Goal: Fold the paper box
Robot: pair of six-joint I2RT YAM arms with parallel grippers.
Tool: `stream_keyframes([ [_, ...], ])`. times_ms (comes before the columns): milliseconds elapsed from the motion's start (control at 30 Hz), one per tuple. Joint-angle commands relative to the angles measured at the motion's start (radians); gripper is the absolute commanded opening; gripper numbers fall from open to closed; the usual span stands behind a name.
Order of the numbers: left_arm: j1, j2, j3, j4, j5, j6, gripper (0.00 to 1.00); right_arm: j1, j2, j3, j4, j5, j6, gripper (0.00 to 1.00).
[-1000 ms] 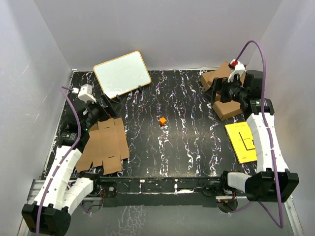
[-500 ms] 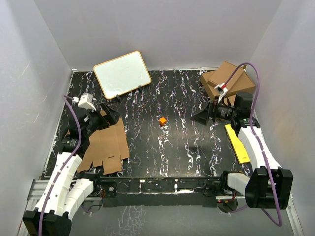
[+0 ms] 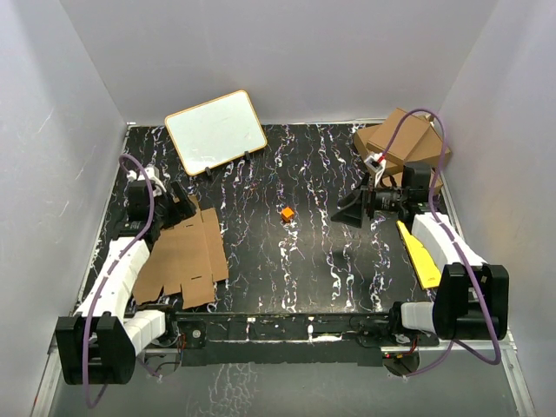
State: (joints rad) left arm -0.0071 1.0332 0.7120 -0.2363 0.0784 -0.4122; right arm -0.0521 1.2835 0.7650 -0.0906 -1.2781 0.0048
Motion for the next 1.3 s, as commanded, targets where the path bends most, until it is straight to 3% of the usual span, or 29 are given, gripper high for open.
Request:
stream_keyframes([
  [0,0.009,0.026,0.055,0.029,-0.046,-0.041,0.77,0.065,0.009,0.065,-0.063,0.014,-0.211,0.99],
  [133,0.015,0.085,0.105,0.015,-0.158,-0.074,0.65,0.103,0.035,0.089,-0.11,0.052,-0.245,0.98],
  [167,0.024,0.107,0.121,0.025,-0.168,-0.07,0.6,0.108,0.041,0.099,-0.125,0.06,-0.254,0.98],
  [233,0.055,0.164,0.169,0.035,-0.121,-0.036,0.57,0.116,0.053,0.113,-0.15,0.073,-0.269,0.98],
  [367,0.083,0.288,0.294,0.011,0.026,0.172,0.54,0.127,0.068,0.134,-0.187,0.086,-0.292,0.99],
  [567,0.09,0.456,0.369,-0.047,-0.02,0.532,0.49,0.14,0.095,0.154,-0.218,0.099,-0.314,0.98],
  [700,0.1,0.494,0.316,0.018,0.011,0.638,0.5,0.143,0.107,0.156,-0.222,0.124,-0.316,0.98],
  [933,0.172,0.581,0.328,0.045,0.169,0.62,0.56,0.145,0.119,0.158,-0.222,0.155,-0.316,0.99],
  [1267,0.234,0.686,0.382,0.034,0.381,0.555,0.54,0.145,0.12,0.161,-0.222,0.183,-0.313,0.98],
])
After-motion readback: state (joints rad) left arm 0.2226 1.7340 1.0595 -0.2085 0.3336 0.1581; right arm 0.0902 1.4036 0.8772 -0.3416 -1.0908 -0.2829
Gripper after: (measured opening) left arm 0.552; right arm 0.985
